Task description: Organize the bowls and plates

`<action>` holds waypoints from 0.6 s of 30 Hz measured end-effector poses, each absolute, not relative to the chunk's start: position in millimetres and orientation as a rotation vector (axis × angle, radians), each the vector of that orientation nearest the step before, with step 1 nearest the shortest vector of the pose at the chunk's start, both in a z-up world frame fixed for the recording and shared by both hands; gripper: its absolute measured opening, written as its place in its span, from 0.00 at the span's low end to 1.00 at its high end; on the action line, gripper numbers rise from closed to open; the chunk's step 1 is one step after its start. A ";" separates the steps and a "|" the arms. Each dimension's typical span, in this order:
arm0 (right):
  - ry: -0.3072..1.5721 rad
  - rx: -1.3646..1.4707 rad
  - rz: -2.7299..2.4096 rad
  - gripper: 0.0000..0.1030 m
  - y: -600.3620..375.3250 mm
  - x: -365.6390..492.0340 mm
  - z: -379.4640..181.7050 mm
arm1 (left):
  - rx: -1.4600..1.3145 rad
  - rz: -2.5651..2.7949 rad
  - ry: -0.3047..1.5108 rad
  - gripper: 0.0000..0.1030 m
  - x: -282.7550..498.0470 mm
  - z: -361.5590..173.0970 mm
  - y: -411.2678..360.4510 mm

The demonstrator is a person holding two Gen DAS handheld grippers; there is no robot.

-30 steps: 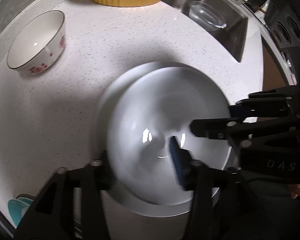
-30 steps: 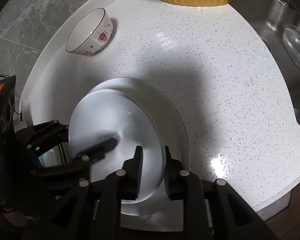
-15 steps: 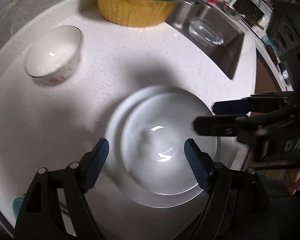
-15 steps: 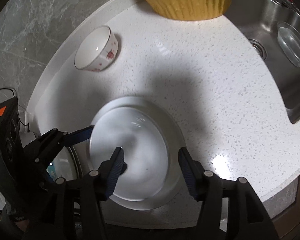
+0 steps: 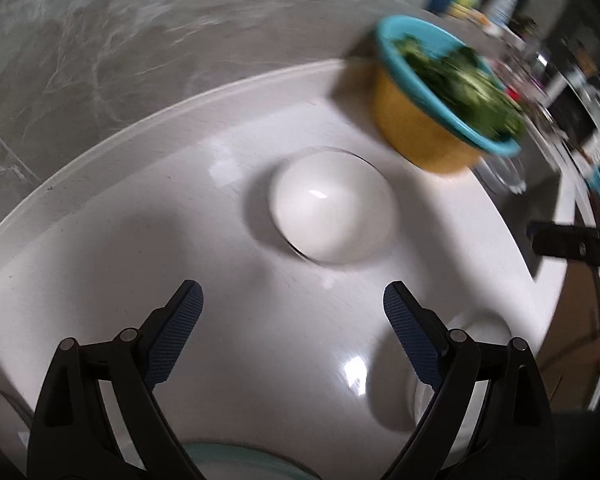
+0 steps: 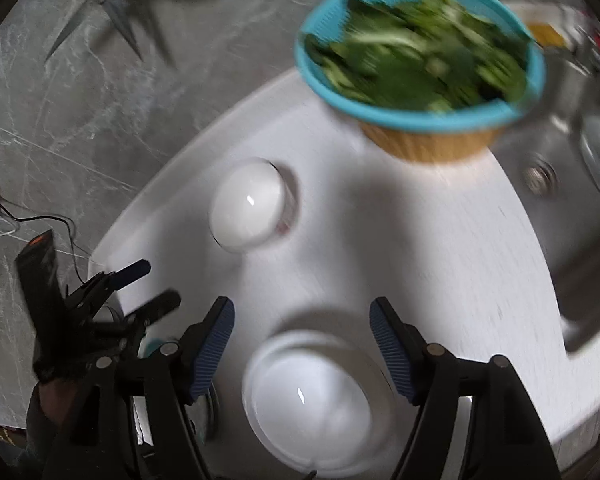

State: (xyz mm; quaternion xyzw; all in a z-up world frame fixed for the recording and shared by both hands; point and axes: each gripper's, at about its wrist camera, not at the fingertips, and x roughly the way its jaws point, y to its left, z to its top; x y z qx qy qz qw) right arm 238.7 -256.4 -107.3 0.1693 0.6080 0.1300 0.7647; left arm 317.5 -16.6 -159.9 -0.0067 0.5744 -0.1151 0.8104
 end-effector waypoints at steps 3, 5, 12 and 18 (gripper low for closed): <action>1.342 0.358 0.287 0.72 -237.6 269.1 -122.2 | -0.072 -0.247 1.254 0.89 349.9 -178.4 -7.2; 1.353 0.363 0.287 0.72 -228.0 282.8 -132.8 | -0.105 -0.269 1.283 0.89 362.5 -191.8 -9.8; 1.415 0.333 0.264 0.72 -201.9 325.9 -175.8 | -0.083 -0.250 1.362 0.88 392.5 -248.4 -19.6; 1.478 0.283 0.250 0.70 -194.2 341.1 -209.4 | -0.050 -0.218 1.384 0.81 401.0 -268.2 -22.4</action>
